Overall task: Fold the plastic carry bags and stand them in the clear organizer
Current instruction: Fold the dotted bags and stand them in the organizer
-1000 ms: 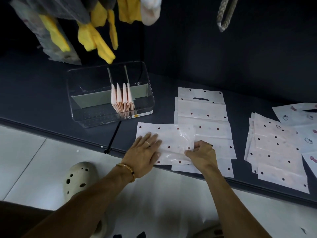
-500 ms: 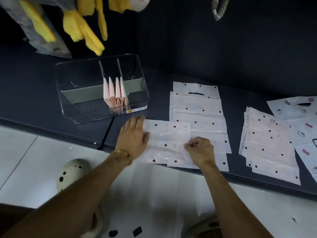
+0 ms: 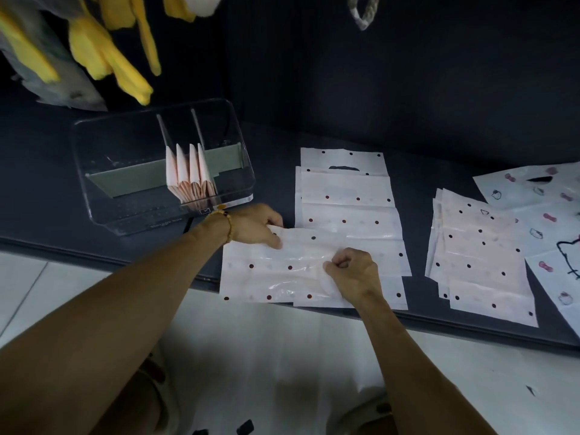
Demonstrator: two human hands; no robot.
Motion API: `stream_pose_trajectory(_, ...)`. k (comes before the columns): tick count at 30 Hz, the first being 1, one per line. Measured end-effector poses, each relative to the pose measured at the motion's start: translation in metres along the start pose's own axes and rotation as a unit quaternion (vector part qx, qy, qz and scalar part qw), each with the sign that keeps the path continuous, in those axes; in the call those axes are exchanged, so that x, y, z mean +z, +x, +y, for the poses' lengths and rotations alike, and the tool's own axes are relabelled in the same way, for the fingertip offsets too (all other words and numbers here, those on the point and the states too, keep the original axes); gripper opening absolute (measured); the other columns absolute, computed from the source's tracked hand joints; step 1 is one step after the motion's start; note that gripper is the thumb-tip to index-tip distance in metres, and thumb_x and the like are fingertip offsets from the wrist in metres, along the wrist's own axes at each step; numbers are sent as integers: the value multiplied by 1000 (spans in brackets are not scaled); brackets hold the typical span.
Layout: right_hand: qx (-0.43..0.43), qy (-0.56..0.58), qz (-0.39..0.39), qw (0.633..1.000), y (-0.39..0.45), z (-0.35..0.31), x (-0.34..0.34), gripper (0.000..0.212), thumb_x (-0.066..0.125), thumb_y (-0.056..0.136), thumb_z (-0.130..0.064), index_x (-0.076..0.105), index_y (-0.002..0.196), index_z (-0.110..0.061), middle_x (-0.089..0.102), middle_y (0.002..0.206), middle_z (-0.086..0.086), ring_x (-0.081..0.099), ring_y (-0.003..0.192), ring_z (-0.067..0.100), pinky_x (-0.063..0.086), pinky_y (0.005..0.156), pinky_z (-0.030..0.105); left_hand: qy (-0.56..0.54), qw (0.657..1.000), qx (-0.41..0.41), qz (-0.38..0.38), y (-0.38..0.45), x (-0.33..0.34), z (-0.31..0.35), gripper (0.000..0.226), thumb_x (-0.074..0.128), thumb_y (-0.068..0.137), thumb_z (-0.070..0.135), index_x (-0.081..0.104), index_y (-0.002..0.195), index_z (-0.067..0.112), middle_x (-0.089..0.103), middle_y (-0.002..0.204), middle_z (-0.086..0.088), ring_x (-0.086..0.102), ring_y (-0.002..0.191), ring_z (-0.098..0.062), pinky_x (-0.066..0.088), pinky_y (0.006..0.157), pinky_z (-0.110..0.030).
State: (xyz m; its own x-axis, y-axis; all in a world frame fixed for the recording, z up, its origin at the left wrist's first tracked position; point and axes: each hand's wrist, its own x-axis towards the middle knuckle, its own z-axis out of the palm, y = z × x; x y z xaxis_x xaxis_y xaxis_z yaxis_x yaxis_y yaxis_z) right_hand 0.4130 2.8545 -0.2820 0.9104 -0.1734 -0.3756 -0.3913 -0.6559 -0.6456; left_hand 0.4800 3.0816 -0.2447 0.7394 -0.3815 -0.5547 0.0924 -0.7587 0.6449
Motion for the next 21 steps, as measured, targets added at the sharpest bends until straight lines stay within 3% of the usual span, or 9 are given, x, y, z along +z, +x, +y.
stream_pose_trajectory(3,3,5,1,1000,-2,-2,0,17,72,81,-23,59,70,-26,61,68,-12,57,66,4,40,60,13,-33,999,0,16,-3,-4,-5,21,76,77,24,57,86,28,64,89,5,63,80,-14,50,66,-25)
stream_pose_trajectory(6,7,8,2,1000,-3,-3,1,14,72,82,-23,60,74,-24,60,69,-13,57,68,5,42,68,17,-14,993,-15,119,-5,-5,-15,35,76,77,17,53,102,27,59,92,3,60,85,-18,50,73,-30)
stream_pose_trajectory(8,9,7,4,1000,-4,-3,1,13,71,82,-22,61,74,-24,60,67,-14,58,69,7,42,69,18,89,974,-21,209,-10,-1,-21,39,70,80,11,52,113,23,57,95,0,60,92,-23,49,80,-32)
stream_pose_trajectory(12,12,14,6,1000,-6,-3,2,10,70,83,-22,62,77,-23,60,67,-13,58,71,9,42,70,19,326,892,6,314,-33,26,-27,48,60,79,2,52,124,16,54,118,-9,53,107,-26,47,91,-38)
stream_pose_trajectory(14,14,15,6,1000,-5,-3,2,9,69,83,-22,62,78,-23,61,68,-13,59,72,10,42,70,19,337,882,86,317,-47,53,-31,45,63,79,8,55,123,14,58,122,-10,55,109,-27,47,92,-39)
stream_pose_trajectory(16,12,8,7,1000,-6,-3,3,8,69,84,-23,62,80,-22,60,68,-12,59,73,11,43,72,20,305,902,137,273,-58,81,-38,44,55,90,27,50,132,17,54,135,-9,49,125,-28,39,104,-41)
stream_pose_trajectory(18,5,-5,12,1000,-6,-4,2,8,69,84,-22,62,81,-20,59,68,-12,59,72,11,47,74,23,310,924,108,197,-63,103,-49,55,28,99,42,23,150,21,21,157,-3,17,145,-23,11,118,-39)
stream_pose_trajectory(19,-1,-13,12,1000,-7,-6,2,7,68,85,-22,62,82,-19,59,68,-11,59,72,11,49,75,24,324,924,95,179,-62,109,-55,58,18,100,46,5,152,22,2,159,0,1,147,-21,-2,118,-37)
stream_pose_trajectory(21,-19,-67,21,997,-13,-10,1,7,65,87,-23,61,87,-17,63,75,-7,63,79,16,48,73,24,346,917,90,175,-60,114,-62,60,7,98,49,-15,147,23,-15,156,3,-14,145,-19,-13,115,-37)
